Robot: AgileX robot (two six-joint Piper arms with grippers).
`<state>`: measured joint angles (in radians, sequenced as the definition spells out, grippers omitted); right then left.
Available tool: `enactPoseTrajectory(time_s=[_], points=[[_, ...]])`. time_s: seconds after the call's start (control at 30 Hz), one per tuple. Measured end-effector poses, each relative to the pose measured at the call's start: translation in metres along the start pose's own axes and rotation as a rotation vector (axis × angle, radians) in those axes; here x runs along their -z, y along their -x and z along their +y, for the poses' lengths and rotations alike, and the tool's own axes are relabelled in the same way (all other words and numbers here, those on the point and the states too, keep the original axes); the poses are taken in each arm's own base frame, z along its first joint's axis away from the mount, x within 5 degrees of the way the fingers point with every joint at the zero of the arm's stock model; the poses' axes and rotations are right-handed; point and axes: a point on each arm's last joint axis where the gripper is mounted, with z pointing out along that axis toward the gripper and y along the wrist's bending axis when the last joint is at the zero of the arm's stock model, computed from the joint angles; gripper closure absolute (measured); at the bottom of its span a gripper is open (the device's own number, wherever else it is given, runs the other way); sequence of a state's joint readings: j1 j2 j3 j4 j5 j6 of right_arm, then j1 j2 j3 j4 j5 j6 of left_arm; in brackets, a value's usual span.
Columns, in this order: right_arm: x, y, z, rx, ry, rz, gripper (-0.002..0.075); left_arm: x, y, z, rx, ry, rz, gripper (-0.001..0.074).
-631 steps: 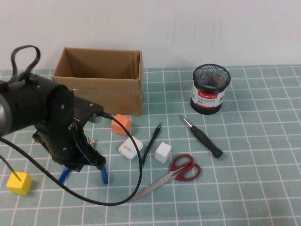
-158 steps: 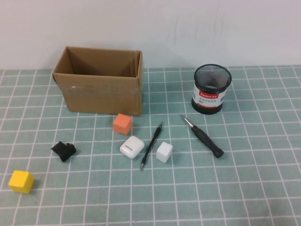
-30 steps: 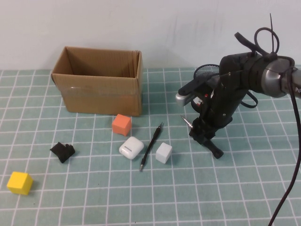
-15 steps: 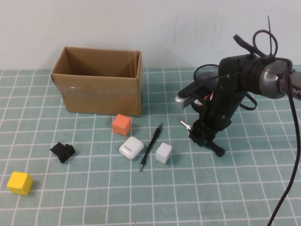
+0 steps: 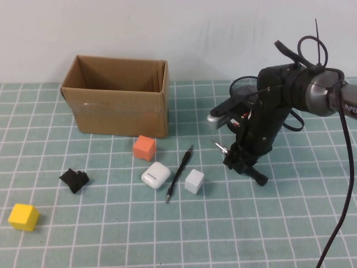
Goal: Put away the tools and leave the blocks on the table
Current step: Pick up the black Screwdriver from the table, then place the picked object into the round holder
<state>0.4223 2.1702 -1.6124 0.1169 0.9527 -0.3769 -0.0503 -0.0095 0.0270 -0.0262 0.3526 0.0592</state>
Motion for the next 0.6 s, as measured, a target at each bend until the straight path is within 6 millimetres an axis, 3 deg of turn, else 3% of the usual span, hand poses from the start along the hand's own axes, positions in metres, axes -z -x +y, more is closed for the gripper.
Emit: enactPoseTrajectory(time_s=[0.2,0.4,0.6], points=[[0.020,-0.006,0.004,-0.051,0.007,0.033,0.0575,0.000,0.000,0.000,0.000,0.000,0.000,0.0736],[0.085,-0.016,0.015,-0.078,0.002,-0.057,0.0576,0.000,0.000,0.000,0.000,0.000,0.000,0.0736],[0.154,-0.043,0.030,-0.110,-0.060,-0.260,0.0576,0.000,0.000,0.000,0.000,0.000,0.000,0.0736]])
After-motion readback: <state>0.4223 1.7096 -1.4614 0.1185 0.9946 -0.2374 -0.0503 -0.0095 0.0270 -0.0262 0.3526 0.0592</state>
